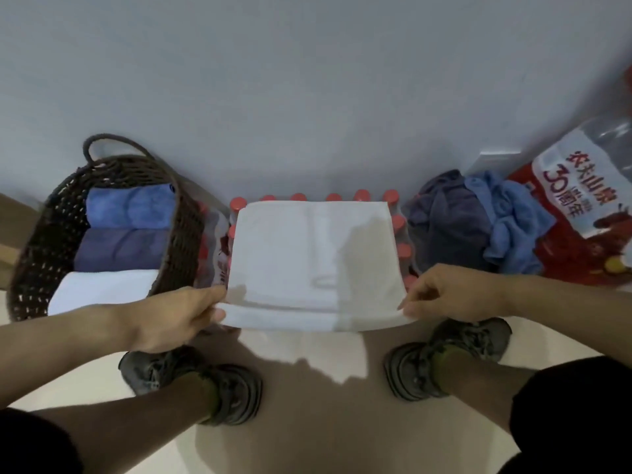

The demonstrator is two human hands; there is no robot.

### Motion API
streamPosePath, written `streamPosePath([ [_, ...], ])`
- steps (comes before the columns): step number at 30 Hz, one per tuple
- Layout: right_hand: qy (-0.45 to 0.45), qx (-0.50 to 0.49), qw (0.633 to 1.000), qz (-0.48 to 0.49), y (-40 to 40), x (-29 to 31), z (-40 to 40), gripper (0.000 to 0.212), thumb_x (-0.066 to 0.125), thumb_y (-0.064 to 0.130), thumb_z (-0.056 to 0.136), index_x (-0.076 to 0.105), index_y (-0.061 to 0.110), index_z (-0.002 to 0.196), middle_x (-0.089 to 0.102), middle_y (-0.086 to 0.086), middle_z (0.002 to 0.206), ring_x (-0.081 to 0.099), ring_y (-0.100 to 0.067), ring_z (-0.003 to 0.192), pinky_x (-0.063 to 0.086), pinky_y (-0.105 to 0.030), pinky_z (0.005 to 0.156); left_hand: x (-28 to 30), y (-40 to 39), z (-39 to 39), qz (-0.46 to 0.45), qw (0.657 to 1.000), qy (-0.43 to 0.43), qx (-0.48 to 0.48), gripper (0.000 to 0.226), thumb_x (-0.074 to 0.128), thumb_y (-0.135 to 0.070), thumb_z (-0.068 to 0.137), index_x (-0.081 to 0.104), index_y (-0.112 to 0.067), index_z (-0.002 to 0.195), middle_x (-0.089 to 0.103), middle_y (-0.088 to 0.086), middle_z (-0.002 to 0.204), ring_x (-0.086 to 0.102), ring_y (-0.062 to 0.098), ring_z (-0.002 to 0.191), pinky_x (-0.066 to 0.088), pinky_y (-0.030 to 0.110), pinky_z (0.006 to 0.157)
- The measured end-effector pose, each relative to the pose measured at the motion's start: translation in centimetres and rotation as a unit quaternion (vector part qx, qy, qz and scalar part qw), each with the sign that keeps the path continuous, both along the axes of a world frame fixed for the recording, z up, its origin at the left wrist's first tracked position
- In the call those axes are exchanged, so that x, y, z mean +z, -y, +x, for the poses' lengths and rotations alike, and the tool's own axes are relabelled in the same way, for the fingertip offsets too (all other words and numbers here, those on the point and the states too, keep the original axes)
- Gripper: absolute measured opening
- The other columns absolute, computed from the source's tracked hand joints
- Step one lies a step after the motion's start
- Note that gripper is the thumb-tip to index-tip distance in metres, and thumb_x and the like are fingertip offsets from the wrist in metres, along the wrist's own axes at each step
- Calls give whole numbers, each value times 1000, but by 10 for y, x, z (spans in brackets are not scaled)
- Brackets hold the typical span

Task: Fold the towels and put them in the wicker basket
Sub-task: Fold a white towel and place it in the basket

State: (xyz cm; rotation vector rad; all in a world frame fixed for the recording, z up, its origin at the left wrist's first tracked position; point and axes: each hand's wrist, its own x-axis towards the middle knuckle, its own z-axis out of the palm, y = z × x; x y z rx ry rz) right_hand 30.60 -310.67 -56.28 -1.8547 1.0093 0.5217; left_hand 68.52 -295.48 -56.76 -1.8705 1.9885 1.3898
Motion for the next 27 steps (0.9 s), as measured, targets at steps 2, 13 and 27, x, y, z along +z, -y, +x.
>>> streamPosePath([
  [2, 3, -5, 999, 33, 0, -3, 3, 18, 69, 33, 90, 78, 17, 92, 75, 9, 86, 66, -6, 76, 55, -23, 80, 2, 0, 1, 18, 999, -27, 21, 13, 43, -27, 102, 56, -26, 102, 65, -21, 86, 59, -6, 83, 40, 8, 70],
  [13, 121, -161, 977, -76, 51, -16, 25, 26, 56, 31, 98, 70, 12, 88, 68, 3, 62, 56, 0, 53, 47, -16, 52, -15, 96, 22, 109, 977, 16, 180, 29, 41, -24, 104, 59, -3, 96, 74, 13, 70, 72, 23, 66, 57, 31, 58],
  [27, 57, -258, 949, -173, 107, -82, 51, 39, 57, 40, 96, 67, 4, 85, 71, -16, 87, 67, -30, 83, 53, -38, 73, -58, 155, 29, -101, 958, 225, 148, 29, 53, -33, 97, 47, -23, 70, 56, -2, 72, 52, 21, 70, 37, 29, 66],
])
